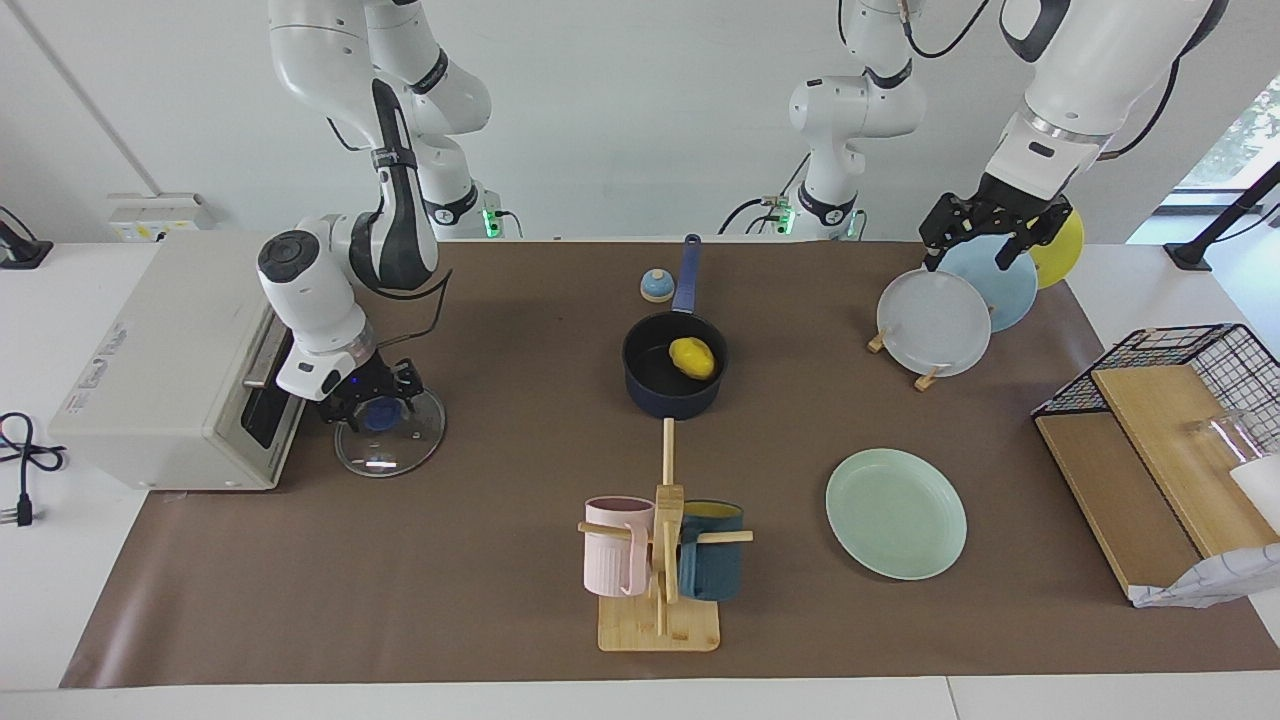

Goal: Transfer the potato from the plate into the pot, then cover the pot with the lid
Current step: 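Grasp the blue knob of the glass lid with the right gripper, then lift the glass lid and carry it over the black pot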

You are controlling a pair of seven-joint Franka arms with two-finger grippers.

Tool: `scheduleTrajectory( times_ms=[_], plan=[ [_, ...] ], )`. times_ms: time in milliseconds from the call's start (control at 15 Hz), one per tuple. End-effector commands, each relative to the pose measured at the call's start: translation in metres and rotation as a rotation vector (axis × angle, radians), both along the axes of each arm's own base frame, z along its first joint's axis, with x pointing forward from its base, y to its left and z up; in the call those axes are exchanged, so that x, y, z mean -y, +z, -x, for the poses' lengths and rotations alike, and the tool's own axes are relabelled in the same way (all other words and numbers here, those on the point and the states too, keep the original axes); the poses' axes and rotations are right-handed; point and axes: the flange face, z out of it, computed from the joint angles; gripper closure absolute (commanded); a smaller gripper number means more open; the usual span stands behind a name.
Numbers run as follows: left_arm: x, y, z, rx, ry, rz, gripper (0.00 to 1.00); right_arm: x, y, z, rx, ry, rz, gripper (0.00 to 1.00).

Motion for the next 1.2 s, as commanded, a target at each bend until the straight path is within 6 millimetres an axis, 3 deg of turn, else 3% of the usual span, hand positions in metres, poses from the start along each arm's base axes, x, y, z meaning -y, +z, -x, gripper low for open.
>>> scheduleTrajectory(
  times_ms=[0, 401, 602, 735, 869, 936, 1137],
  plan=[
    [-0.003, 0.003, 0.001, -0.014, -0.006, -0.021, 0.00, 0.003, 0.004, -0.001, -0.007, 0.013, -0.011, 0.46],
    [-0.003, 0.003, 0.004, -0.025, -0.014, -0.022, 0.00, 0.001, 0.019, -0.011, -0.042, 0.011, -0.018, 0.45],
    [-0.003, 0.002, 0.004, -0.028, -0.011, -0.023, 0.00, -0.016, 0.046, -0.021, -0.073, -0.016, -0.038, 0.44],
    [-0.004, 0.002, 0.005, -0.028, -0.009, -0.023, 0.00, -0.055, 0.075, -0.030, -0.100, -0.049, -0.050, 0.44],
    [-0.004, 0.002, 0.005, -0.026, -0.008, -0.023, 0.00, -0.116, 0.107, -0.032, -0.125, -0.133, -0.048, 0.44],
    [-0.004, 0.002, 0.005, -0.025, -0.008, -0.022, 0.00, -0.149, 0.119, -0.029, -0.130, -0.160, -0.044, 0.44],
    [-0.004, 0.003, 0.005, -0.025, -0.008, -0.022, 0.00, -0.215, 0.148, -0.017, -0.142, -0.232, -0.035, 0.44]
  ],
)
